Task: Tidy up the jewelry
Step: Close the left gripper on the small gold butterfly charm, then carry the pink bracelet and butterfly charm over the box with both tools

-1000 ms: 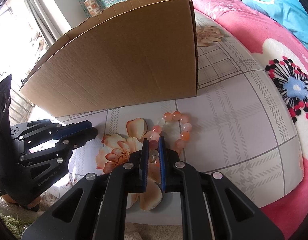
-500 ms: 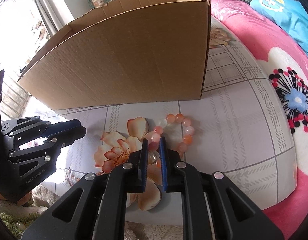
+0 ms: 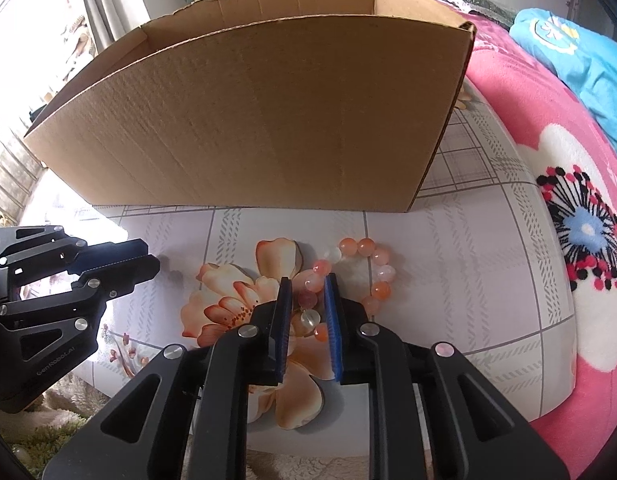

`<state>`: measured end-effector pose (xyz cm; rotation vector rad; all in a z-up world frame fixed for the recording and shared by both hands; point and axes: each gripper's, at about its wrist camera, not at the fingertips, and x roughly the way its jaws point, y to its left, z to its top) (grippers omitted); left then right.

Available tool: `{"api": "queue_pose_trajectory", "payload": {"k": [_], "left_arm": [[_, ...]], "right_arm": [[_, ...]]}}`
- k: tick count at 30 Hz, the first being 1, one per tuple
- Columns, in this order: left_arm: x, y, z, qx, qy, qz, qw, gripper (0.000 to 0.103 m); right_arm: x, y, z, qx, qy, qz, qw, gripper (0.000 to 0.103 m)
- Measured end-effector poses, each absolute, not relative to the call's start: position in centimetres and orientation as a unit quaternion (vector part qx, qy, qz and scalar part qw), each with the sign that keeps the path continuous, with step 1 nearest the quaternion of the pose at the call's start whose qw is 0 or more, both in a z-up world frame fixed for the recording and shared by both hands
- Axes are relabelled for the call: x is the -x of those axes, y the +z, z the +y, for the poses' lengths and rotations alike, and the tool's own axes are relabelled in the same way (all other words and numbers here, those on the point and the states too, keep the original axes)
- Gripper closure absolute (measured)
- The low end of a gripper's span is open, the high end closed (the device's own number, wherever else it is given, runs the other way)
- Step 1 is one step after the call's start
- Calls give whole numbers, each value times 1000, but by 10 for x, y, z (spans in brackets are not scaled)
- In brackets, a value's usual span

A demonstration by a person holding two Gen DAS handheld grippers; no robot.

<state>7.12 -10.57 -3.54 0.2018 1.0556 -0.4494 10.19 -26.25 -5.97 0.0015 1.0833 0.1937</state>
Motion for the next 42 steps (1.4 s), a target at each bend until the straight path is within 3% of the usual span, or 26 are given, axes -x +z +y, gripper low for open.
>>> {"api": "queue_pose_trajectory", "payload": {"k": [9,13,33,42], "left_arm": [[-70,-35,-103,-94,-209,499,836,91],[-70,-35,-104,-95,-209,500,835,91],[-68,-33,-104,-96,-206,489,842,91],[-49,17,-75,-49,-272,420,864,91]], "right_arm": [[-88,-64,-238,15,84,512,854,87],[-87,-64,-241,2,83,512,855,93],[-79,-36,-292,-193,140,480,844,93],[-61,-3,-324,-275,177,425,844,93]]}}
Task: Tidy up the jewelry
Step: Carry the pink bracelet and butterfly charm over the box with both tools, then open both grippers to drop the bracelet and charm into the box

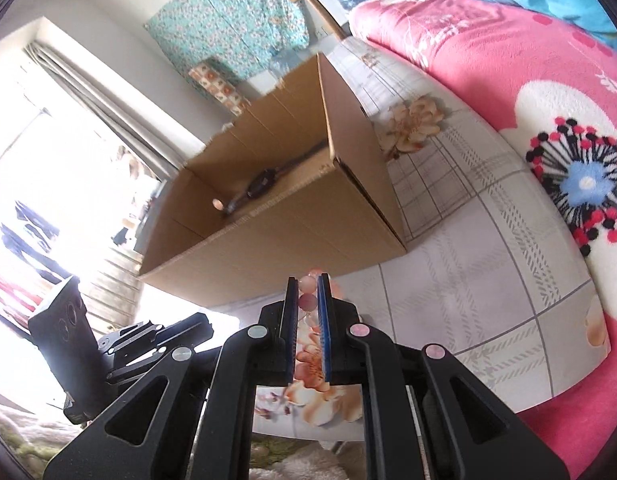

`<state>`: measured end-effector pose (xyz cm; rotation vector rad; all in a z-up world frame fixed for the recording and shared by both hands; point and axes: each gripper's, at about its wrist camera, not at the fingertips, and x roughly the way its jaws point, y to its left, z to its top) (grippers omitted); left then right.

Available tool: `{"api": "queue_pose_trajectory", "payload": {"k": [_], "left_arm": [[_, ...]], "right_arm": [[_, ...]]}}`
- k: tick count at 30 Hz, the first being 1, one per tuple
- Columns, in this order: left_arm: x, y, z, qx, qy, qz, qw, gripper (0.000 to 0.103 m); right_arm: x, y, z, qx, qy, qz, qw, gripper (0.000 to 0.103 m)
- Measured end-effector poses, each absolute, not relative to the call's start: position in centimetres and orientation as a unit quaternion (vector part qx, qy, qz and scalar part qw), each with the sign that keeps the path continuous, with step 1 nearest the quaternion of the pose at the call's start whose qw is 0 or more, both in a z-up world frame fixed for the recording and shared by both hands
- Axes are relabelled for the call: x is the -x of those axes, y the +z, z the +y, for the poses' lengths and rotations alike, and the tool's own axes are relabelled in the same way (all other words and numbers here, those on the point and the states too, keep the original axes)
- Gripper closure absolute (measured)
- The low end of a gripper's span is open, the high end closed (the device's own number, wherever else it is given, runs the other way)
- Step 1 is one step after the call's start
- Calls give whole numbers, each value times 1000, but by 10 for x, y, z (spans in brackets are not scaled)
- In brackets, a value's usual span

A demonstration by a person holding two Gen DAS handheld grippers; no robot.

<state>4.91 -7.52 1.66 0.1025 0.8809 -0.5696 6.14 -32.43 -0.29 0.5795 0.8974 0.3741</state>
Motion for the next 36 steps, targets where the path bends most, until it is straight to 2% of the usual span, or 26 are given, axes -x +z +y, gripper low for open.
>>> {"api": "queue_pose_trajectory", "payload": {"k": [8,13,21,28,30,31,33,36], "left_arm": [[-54,82,-54,-8,-324,373,870,91],[-103,101,-47,33,-325,399,857,91],[-209,46,-65,11,-305,544,781,91],[-252,-14,-78,3,-281,661,696,91],[-251,-16,-79,-7,-275,668,691,91],[-251,-16,-81,-23,-267,671,692,89],[-248,-20,-82,-38,-261,682,682,79],[-245,-16,-78,-34,-258,679,686,75]], "right_arm": [[-71,60,-335,-276,211,362,865,93],[-101,96,-328,-242,247,335,877,93],[-189,87,-301,-203,271,390,856,93],[-231,65,-279,-174,274,442,836,93],[-237,63,-275,-168,273,450,833,93],[-240,62,-274,-166,273,454,832,93],[-243,61,-271,-164,275,458,829,93],[-247,59,-268,-161,274,466,826,93]]}}
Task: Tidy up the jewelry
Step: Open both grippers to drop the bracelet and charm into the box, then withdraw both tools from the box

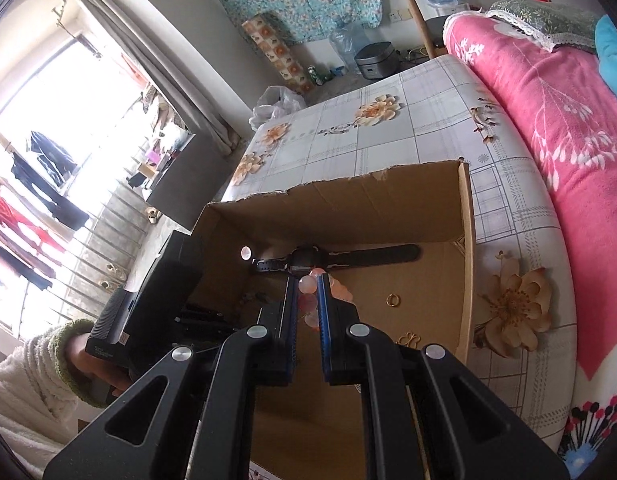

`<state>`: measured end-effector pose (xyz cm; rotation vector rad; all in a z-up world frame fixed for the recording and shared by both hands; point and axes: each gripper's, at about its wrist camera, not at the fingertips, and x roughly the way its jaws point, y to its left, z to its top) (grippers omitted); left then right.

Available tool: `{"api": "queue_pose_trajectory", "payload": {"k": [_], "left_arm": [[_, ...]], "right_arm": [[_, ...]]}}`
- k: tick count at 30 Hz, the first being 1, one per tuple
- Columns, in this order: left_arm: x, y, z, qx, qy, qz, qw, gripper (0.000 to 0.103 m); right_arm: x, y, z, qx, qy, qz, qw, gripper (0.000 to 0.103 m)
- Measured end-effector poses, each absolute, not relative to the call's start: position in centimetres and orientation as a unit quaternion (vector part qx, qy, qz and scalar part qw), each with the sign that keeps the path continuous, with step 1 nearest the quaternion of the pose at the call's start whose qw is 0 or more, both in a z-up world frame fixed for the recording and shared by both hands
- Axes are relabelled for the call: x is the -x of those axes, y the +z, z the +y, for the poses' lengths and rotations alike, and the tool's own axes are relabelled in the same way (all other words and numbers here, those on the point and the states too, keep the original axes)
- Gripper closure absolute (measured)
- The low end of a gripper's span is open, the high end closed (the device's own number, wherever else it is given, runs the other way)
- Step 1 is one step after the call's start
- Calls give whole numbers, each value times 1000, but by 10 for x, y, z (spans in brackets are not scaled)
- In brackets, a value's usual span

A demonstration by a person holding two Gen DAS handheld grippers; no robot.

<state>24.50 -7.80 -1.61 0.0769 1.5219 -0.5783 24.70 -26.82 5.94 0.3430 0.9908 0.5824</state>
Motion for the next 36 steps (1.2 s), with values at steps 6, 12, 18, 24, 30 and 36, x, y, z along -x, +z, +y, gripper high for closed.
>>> {"api": "queue_pose_trajectory", "payload": {"k": [6,12,18,24,30,36], "left_arm": [[-219,20,-55,-2,-266,614,743,57],[-164,62,-20,35,-250,507,824,41],[-128,79,11,90,-227,453,858,36],[-123,71,30,108,-211,445,864,35],[-113,72,28,97,-205,420,879,33],[-96,87,27,73,-179,376,906,20]], "right_arm": [[-256,51,-259,-157,267,498,810,93],[-274,37,-234,-115,254,539,795,93],[-296,16,-210,-72,233,590,770,93],[-291,-5,-208,-39,200,634,746,92],[-270,23,-228,-89,207,602,766,92],[-222,71,-255,-137,209,518,818,74]]}}
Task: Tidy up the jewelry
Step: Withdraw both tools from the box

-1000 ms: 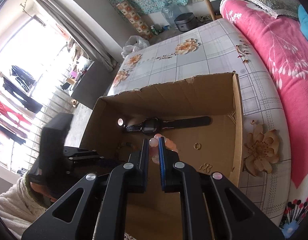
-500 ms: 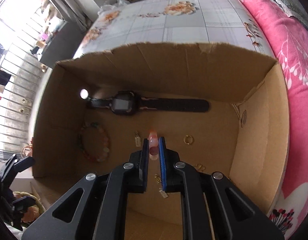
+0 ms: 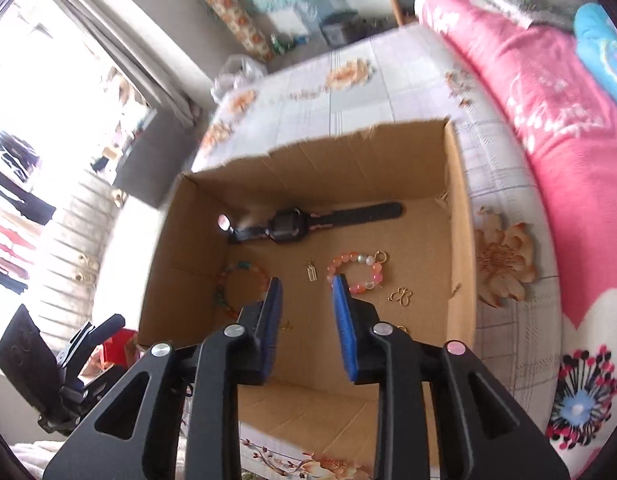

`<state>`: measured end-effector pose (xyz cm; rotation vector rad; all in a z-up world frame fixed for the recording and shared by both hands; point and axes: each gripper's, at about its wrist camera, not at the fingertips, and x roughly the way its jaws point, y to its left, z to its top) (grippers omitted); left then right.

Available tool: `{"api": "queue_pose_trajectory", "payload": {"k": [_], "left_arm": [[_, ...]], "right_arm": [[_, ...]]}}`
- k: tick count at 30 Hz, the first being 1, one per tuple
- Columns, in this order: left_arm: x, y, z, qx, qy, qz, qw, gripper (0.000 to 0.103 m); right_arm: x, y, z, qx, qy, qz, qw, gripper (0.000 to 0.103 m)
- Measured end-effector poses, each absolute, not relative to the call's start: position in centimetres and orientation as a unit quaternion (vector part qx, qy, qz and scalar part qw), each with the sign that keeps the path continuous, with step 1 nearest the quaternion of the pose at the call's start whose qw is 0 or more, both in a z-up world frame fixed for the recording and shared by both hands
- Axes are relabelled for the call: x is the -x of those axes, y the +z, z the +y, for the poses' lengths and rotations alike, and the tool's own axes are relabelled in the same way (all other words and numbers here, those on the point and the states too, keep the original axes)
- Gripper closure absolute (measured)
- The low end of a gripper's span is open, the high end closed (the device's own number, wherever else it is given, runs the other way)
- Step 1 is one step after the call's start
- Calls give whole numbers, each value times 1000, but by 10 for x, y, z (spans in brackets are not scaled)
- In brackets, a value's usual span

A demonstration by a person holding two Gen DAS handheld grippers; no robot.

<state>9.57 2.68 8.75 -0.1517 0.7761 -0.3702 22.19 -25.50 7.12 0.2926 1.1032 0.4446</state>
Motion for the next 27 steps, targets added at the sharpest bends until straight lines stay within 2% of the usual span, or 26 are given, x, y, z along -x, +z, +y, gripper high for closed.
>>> {"api": "queue_pose_trajectory", "payload": {"k": [5,7,8,10,13,20,22,27], "left_arm": [[-82,105,26,64,-123,332,933,11],[-76,110,27,68,-109,322,938,9],[-74,113,28,70,-104,319,939,8],[-71,116,26,70,-95,318,941,8],[-71,114,21,62,-83,328,939,8],[-69,105,6,27,-22,354,935,8],[-70,104,2,16,-18,362,932,8],[-70,100,-7,2,-18,374,927,8]], "right_arm": [[-155,108,-267,-133,191,422,877,58],[-124,117,-271,-127,176,386,896,47],[-112,120,-273,-124,169,374,904,44],[-90,121,-274,-118,145,355,916,33],[-71,111,-276,-113,115,355,921,26],[-60,70,-253,-33,43,417,907,24],[-59,64,-249,-30,45,422,905,20],[-65,57,-249,-39,42,433,900,16]]}}
